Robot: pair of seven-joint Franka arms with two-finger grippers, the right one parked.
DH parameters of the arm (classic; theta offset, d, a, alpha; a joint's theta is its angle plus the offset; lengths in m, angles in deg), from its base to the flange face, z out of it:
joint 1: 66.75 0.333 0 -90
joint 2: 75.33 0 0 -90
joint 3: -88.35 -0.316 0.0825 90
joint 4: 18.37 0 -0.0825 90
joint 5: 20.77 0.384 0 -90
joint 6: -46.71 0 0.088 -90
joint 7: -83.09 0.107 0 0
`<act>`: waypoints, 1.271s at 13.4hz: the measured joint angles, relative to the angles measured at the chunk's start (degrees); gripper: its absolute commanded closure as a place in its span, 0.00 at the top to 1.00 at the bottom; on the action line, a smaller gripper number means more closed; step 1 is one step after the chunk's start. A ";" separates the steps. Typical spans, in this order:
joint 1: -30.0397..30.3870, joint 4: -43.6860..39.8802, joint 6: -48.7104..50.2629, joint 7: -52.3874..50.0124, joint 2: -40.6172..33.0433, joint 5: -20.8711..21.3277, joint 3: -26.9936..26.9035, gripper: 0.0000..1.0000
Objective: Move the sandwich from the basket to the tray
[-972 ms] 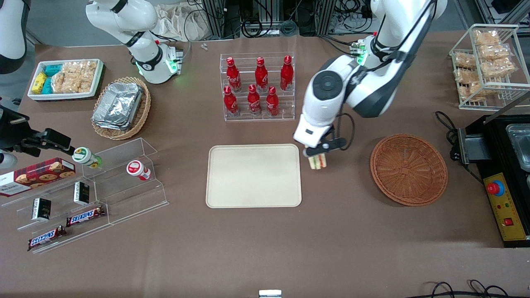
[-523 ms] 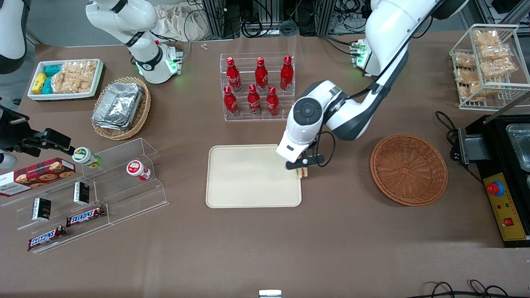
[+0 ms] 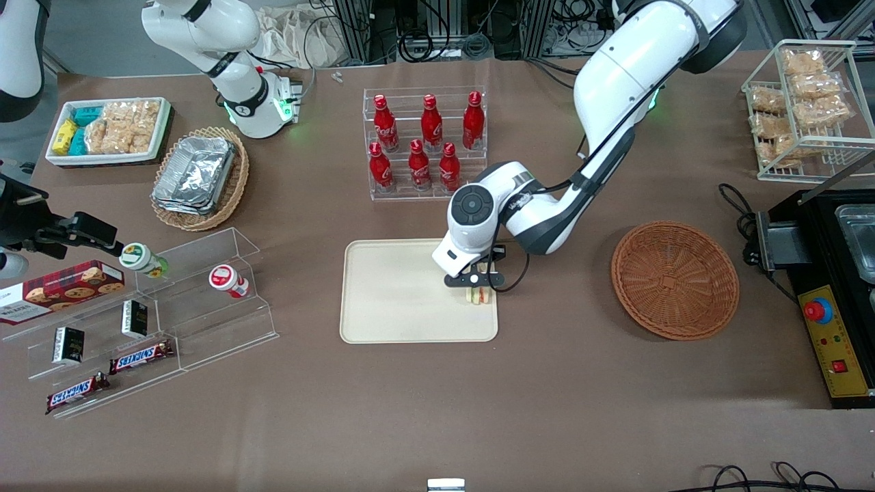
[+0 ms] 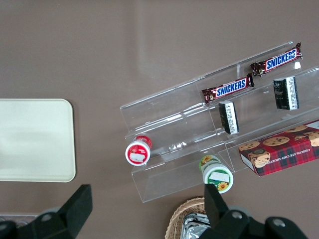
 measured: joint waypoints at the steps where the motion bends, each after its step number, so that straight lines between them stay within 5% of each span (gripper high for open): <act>1: 0.01 -0.23 -0.13 0.18 0.49 0.34 -0.06 0.69; 2: 0.01 -0.37 -0.20 0.25 0.75 0.45 -0.09 1.00; 10: 2.37 -2.93 5.23 -5.10 -4.13 0.47 -0.13 1.00; 14: 9.79 -1.13 13.81 -7.33 -11.84 -0.23 -0.21 1.00; 17: 13.91 -0.81 21.18 -4.17 -16.86 -4.57 -0.20 1.00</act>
